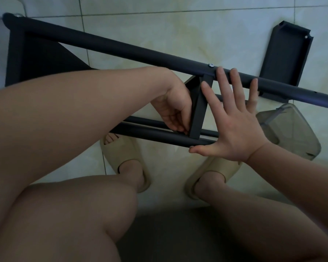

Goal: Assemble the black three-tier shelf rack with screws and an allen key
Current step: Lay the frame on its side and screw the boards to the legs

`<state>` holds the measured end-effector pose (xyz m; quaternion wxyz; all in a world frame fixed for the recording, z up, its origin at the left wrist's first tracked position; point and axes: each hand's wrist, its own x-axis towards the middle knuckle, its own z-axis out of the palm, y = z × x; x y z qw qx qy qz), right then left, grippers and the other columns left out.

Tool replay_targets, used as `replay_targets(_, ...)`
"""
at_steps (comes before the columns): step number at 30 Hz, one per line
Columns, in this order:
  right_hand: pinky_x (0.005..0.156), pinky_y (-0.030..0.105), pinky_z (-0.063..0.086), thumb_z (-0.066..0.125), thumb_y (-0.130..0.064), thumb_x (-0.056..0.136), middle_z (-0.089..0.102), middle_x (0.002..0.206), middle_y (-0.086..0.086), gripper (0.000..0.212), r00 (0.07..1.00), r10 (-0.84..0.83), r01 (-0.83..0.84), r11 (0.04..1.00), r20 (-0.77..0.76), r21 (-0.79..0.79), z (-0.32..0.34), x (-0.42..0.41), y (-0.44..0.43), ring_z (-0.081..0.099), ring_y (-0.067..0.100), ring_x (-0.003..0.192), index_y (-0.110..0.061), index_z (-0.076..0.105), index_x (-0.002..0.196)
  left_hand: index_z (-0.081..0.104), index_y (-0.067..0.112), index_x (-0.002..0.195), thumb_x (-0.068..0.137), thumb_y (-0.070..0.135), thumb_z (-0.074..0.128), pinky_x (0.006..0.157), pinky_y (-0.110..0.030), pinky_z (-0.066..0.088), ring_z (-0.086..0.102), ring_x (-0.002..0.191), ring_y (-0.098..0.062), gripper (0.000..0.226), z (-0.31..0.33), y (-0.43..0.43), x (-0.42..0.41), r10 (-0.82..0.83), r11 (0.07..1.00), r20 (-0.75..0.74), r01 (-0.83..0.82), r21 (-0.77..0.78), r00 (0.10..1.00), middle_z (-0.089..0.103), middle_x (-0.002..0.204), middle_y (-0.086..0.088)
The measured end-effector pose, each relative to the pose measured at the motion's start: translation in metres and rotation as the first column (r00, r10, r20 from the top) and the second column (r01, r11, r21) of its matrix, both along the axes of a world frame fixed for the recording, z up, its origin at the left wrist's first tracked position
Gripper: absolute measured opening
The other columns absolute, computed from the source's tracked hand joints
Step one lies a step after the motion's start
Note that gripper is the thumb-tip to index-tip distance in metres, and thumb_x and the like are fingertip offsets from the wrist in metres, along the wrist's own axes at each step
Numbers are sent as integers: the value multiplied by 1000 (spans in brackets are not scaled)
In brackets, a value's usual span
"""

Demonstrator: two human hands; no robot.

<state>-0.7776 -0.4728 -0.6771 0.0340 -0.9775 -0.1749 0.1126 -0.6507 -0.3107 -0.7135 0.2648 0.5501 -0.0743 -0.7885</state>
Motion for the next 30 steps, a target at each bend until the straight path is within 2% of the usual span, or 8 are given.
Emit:
replay_targets(6, 117, 71, -5, 40, -100, 68, 4, 168, 22, 131, 1000, 0, 0, 1000, -2, -7, 1, 0, 0, -2, 45, 155, -14, 13, 163, 72, 13, 94, 94, 12, 61, 70, -23, 52, 65, 72, -9, 11, 0, 1, 0, -40, 998, -7, 40, 40, 999, 72, 84, 0)
replay_targets(10, 117, 69, -7, 39, -100, 67, 2, 169, 21, 131, 1000, -7, 7, 1000, -10, 0, 2, 0, 1, -4, 42, 155, -15, 11, 163, 72, 10, 90, 94, 8, 60, 68, -21, 52, 63, 68, -8, 12, -1, 0, -1, -24, 999, -14, 24, 45, 1000, 71, 81, -1)
replay_targets(14, 117, 70, -6, 40, -100, 67, 1, 169, 20, 131, 1000, -10, 10, 1000, -16, 3, 2, 0, 0, -4, 42, 155, -16, 11, 163, 71, 7, 97, 92, 2, 61, 72, -22, 56, 66, 73, -11, 12, -1, 2, -1, 13, 1000, -12, -12, 25, 1000, 71, 84, -4)
replay_targets(18, 117, 71, -5, 41, -101, 67, 0, 169, 19, 132, 1000, -6, 6, 1000, -15, 1, 1, 0, 0, -5, 42, 155, -16, 10, 163, 73, 9, 90, 93, 8, 61, 71, -23, 56, 65, 70, -11, 13, -2, 3, -2, 31, 999, -37, -29, 42, 999, 71, 80, -3)
replay_targets(23, 117, 71, -6, 40, -101, 67, 1, 169, 20, 132, 1000, -3, 3, 1000, -11, -1, 1, 0, 0, -4, 44, 155, -16, 10, 163, 71, 9, 92, 93, 8, 61, 65, -22, 54, 62, 63, -9, 10, -3, 3, -3, 26, 998, -21, -25, 61, 999, 70, 77, -2)
replay_targets(30, 117, 71, -5, 41, -101, 68, 2, 169, 21, 131, 1000, -1, 1, 1000, -5, 1, 1, 0, 0, -4, 43, 155, -16, 9, 163, 70, 6, 101, 91, 1, 61, 75, -24, 57, 66, 72, -11, 14, -2, 5, -2, 59, 998, -37, -58, 29, 998, 71, 86, -5)
